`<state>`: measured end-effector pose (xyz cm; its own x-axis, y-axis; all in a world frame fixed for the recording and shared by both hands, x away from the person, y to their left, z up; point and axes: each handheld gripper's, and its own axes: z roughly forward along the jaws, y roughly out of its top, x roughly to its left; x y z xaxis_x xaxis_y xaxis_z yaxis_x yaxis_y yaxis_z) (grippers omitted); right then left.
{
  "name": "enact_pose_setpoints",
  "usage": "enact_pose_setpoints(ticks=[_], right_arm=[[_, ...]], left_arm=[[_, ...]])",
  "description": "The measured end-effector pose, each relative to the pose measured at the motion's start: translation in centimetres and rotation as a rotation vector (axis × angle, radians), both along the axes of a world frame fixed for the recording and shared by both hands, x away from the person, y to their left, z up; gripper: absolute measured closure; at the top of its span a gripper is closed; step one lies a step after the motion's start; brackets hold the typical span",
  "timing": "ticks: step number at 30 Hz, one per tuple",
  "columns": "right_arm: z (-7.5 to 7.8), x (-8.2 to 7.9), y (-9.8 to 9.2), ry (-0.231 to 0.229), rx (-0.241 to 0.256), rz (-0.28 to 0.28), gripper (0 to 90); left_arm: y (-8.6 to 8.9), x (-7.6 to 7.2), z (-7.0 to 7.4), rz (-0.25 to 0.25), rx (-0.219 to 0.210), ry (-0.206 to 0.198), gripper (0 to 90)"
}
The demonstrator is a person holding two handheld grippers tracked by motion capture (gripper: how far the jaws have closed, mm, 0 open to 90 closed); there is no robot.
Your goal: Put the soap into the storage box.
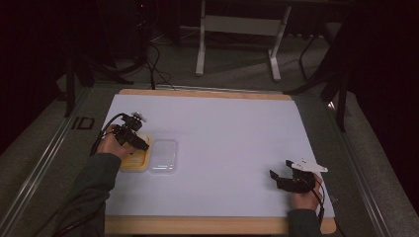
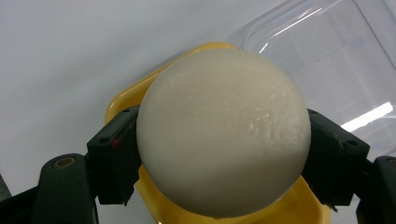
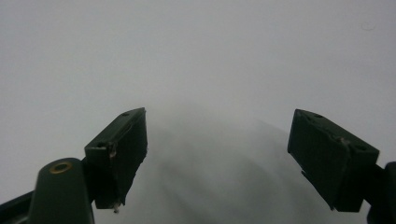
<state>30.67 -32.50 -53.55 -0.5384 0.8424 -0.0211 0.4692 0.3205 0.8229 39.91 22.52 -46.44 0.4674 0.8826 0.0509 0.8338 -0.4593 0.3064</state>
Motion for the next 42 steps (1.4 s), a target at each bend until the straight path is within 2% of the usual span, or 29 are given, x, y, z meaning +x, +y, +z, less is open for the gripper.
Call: enact_pose_setpoints(ticks=[26, 32, 34, 35, 37, 39, 42], right_arm=[[0.0, 0.0, 0.0, -0.001, -0.005, 0.001, 19.4], [0.0, 0.0, 0.1, 0.0, -0.006, 0.001, 19.4], [0.0, 0.0, 0.1, 0.0, -0.006, 0.001, 19.5], [0.0, 0.0, 0.1, 0.0, -0.006, 0.002, 19.5], [0.0, 0.0, 0.1, 0.002, -0.007, 0.002, 19.5], [0.0, 0.1, 0.1, 0.004, -0.013, 0.007, 19.6], [-0.1, 0.1, 0.2, 0.006, -0.019, 0.006, 19.6]], left_arm=[[0.8, -0.8, -1.3, 0.004, -0.005, 0.059, 23.1], [0.9, -0.8, -1.3, -0.009, 0.008, 0.083, 23.1], [0.8, -0.8, -1.4, -0.021, 0.004, 0.105, 22.9], [0.7, -0.9, -1.4, -0.039, 0.016, 0.099, 22.7], [0.8, -0.9, -1.1, -0.024, 0.005, 0.094, 14.9], [0.9, -0.9, -0.7, -0.028, -0.016, 0.08, 15.0], [1.0, -1.0, -0.3, -0.045, -0.025, 0.072, 15.6]])
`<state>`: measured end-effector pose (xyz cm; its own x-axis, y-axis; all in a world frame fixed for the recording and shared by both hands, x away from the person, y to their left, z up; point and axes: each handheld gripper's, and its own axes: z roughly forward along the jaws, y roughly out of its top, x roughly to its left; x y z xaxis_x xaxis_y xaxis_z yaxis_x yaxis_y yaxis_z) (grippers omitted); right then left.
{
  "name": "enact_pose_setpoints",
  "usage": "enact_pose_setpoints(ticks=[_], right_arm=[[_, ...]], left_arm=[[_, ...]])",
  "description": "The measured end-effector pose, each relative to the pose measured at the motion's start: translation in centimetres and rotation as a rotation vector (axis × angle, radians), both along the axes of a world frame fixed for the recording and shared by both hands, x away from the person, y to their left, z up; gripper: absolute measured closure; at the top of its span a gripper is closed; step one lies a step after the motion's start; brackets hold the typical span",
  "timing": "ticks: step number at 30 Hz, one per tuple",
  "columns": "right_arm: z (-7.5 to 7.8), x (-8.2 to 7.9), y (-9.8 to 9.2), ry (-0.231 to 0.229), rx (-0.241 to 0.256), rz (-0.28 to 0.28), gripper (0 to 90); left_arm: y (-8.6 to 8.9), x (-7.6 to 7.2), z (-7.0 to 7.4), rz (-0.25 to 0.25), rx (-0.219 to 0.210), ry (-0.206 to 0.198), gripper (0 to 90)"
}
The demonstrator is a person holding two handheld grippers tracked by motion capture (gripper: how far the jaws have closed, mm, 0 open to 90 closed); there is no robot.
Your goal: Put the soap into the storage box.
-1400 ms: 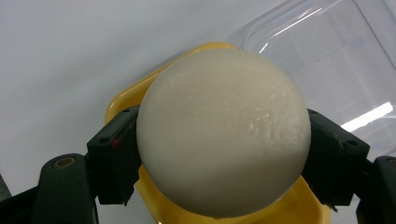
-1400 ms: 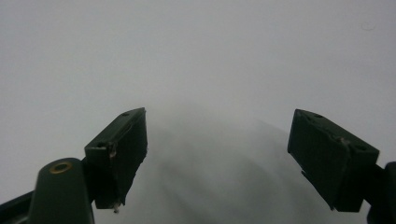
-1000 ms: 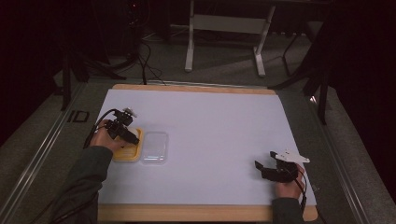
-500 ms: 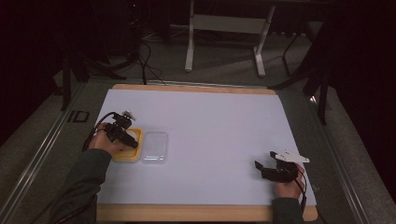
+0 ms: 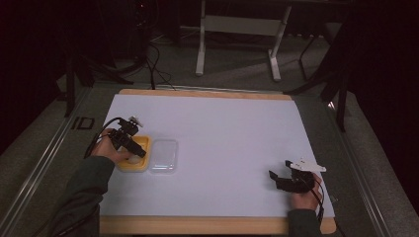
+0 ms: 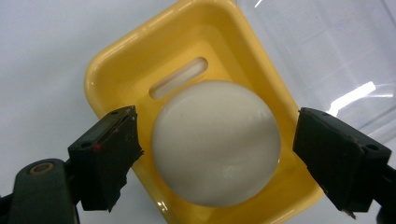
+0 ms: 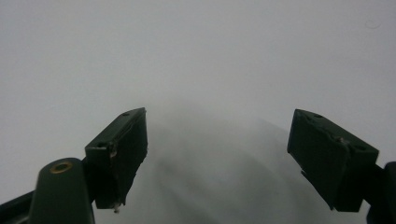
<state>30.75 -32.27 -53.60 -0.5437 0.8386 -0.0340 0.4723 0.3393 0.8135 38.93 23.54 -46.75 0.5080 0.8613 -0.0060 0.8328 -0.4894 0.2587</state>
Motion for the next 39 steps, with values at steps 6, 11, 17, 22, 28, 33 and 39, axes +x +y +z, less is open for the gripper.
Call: enact_pose_setpoints(ticks=[6, 11, 17, 22, 28, 33, 39], right_arm=[[0.0, 0.0, 0.0, 0.0, 0.002, -0.001, 19.6], [0.0, 0.0, 0.0, -0.001, 0.002, -0.001, 19.6], [0.0, 0.0, 0.0, -0.002, 0.003, 0.0, 19.6], [0.0, 0.0, 0.0, -0.003, 0.004, 0.0, 19.6], [0.0, 0.0, 0.0, -0.003, 0.003, 0.0, 19.6], [0.0, 0.0, -0.1, -0.004, 0.004, 0.0, 19.6], [0.0, -0.1, 0.0, -0.004, 0.003, 0.0, 19.6]], left_arm=[[-0.2, -0.2, 0.3, -0.011, 0.007, -0.016, 16.4], [-0.4, -0.3, 0.7, -0.017, 0.005, -0.039, 17.7], [-0.8, -0.5, 1.3, -0.035, 0.007, -0.066, 19.4], [-1.3, -0.8, 1.7, -0.064, -0.008, -0.093, 22.7], [-1.8, -1.0, 1.9, -0.093, -0.045, -0.108, 28.2], [-2.1, -1.5, 2.0, -0.12, -0.098, -0.14, 32.4], [-2.6, -2.0, 1.6, -0.137, -0.134, -0.159, 33.1]])
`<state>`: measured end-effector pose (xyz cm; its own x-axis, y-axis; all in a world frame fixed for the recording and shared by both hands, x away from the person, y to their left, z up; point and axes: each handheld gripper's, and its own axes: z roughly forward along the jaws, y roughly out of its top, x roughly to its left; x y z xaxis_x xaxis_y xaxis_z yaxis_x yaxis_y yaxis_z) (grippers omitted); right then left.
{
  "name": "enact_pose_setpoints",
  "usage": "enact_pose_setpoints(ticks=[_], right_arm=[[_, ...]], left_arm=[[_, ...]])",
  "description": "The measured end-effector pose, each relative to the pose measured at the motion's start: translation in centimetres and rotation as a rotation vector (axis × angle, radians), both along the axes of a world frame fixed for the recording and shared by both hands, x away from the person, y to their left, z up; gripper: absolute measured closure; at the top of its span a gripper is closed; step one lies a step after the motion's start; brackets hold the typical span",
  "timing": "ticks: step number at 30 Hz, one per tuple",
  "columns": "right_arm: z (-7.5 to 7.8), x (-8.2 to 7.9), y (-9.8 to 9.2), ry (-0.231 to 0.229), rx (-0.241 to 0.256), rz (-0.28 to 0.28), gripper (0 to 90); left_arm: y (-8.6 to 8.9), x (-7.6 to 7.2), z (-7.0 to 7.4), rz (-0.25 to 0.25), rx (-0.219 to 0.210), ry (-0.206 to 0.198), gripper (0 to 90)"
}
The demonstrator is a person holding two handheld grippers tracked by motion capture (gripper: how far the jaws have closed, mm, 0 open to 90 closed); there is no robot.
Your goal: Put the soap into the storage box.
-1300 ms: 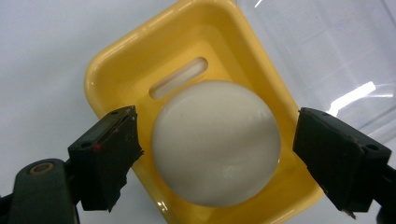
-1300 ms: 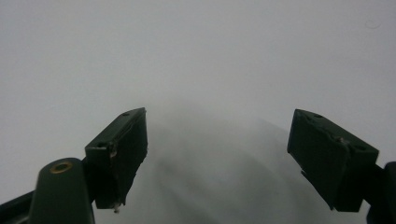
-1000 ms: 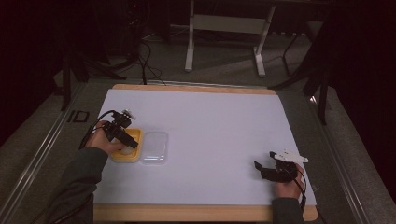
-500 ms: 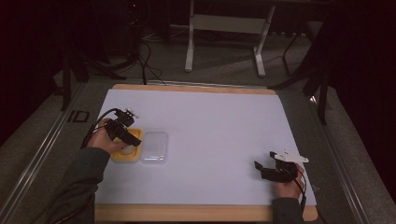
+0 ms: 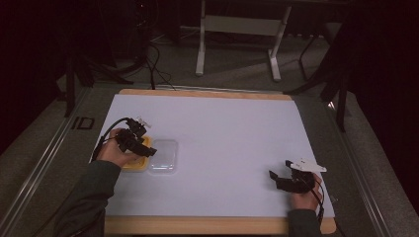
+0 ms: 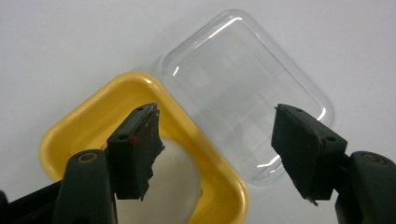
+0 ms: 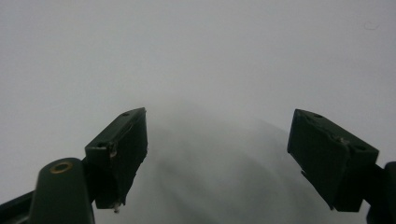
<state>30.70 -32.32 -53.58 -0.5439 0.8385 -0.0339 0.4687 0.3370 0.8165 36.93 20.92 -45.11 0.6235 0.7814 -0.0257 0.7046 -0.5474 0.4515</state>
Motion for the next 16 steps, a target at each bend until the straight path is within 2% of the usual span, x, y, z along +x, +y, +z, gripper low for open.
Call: enact_pose_setpoints(ticks=[4, 11, 12, 15, 16], right_arm=[[0.0, 0.0, 0.0, 0.0, 0.0, -0.001, 19.6], [0.0, 0.0, 0.0, 0.0, 0.0, -0.001, 19.6], [0.0, 0.0, 0.0, 0.001, 0.0, -0.001, 19.6], [0.0, 0.0, 0.0, 0.001, 0.001, -0.002, 19.6], [0.0, 0.0, 0.0, 0.001, 0.0, -0.001, 19.6]], left_arm=[[-0.4, -0.3, -0.4, -0.002, -0.01, 0.003, 34.2], [-1.2, -1.0, -1.3, -0.036, -0.039, -0.01, 35.0], [-1.7, -1.4, -1.8, -0.045, -0.055, -0.024, 34.9], [-2.2, -1.9, -2.2, -0.068, -0.059, -0.031, 34.1], [-2.7, -2.4, -2.7, -0.089, -0.058, -0.047, 34.1]])
